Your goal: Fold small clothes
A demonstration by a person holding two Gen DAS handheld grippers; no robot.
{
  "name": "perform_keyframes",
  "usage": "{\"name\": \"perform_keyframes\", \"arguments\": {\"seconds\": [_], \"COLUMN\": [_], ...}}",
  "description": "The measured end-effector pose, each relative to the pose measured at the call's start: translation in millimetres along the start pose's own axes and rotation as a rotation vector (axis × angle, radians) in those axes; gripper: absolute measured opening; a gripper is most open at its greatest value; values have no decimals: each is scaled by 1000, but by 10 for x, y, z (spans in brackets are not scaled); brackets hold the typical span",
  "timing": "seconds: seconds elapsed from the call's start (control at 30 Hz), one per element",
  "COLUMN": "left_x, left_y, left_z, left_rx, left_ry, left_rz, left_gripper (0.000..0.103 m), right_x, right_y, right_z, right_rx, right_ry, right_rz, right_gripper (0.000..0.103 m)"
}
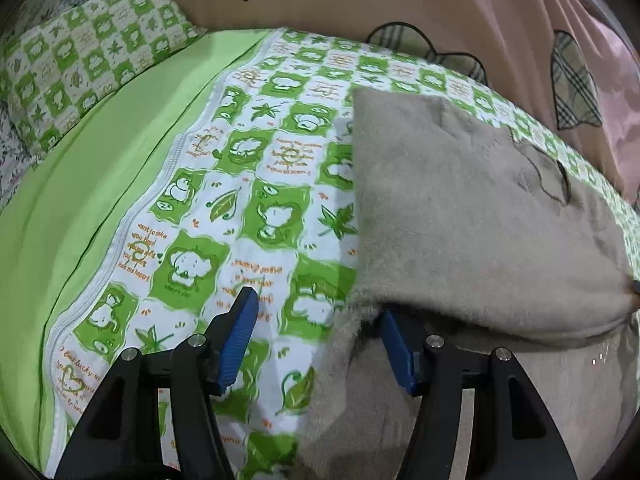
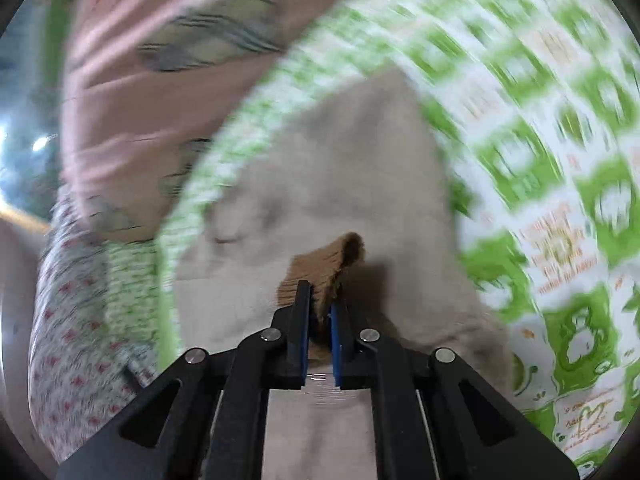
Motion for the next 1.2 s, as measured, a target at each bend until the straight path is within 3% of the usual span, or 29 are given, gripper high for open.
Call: {"name": "perform_keyframes", "arguments": {"seconds": [0.07,0.17,0.2,0.3,0.4,0.43,0.47,0.5,0.53,0.57,0.6,0.63,0.77,0.9,0.97,1.03,1.1,1.2], "left_x": [-72,-203,-236,-196,83,201,349,452,501,504,471,432,153,319,312,188,28,-297], "left_y": [47,34,-5,-241,-502,-565,-619,-659,-692,-748,-782,-817,-859,-770,-757,-764,-726,-532], "left_z": [-34,-24,-4,91,83,57,11,-24,-69,-123,-202,-244,-262,-268,-258,-234,-230,-225], "left_rx": [24,26,16,-36,-64,-66,-64,-59,-43,-8,28,44,57,79,80,73,72,81], "left_ry": [58,162,192,236,260,268,284,285,272,253,253,241,143,58,37,37,51,64], "left_rz": [-3,-25,-35,-45,-10,13,43,58,55,27,5,-8,-142,-85,-73,-75,-83,-97], "left_gripper": [60,61,66,74,74,74,74,73,69,56,20,8,7,9,15,20,27,42], "right_x": [40,8,-7,4,20,34,71,71,52,66,30,21,-241,36,52,-50,-235,-480], "right_y": [47,108,150,230,296,309,329,332,342,345,336,332,302,272,277,292,340,506], "right_z": [-125,-126,-107,9,61,67,93,83,81,116,129,160,289,65,7,10,42,101], "right_rx": [13,-37,-77,-194,-289,-308,-317,-328,-331,-336,-346,-353,-394,-395,-377,-350,-335,-359], "right_ry": [44,12,19,69,114,127,138,149,148,144,141,138,111,269,269,266,239,197], "right_rz": [-4,-43,-49,-75,-95,-101,-104,-107,-108,-111,-120,-131,-233,-188,-192,-207,-231,-247], "right_gripper": [14,28,35,42,42,35,21,18,17,13,12,11,10,8,9,15,32,47]}}
Point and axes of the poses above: each gripper's, at about its wrist camera, not at the fingertips, and x roughly the way its jaws point, z to its left, y to its underside, the point moved 7 cm from there along x, roughly the way its jaws point, and after that the axes turned 11 degrees about x, right-handed, at the moved point
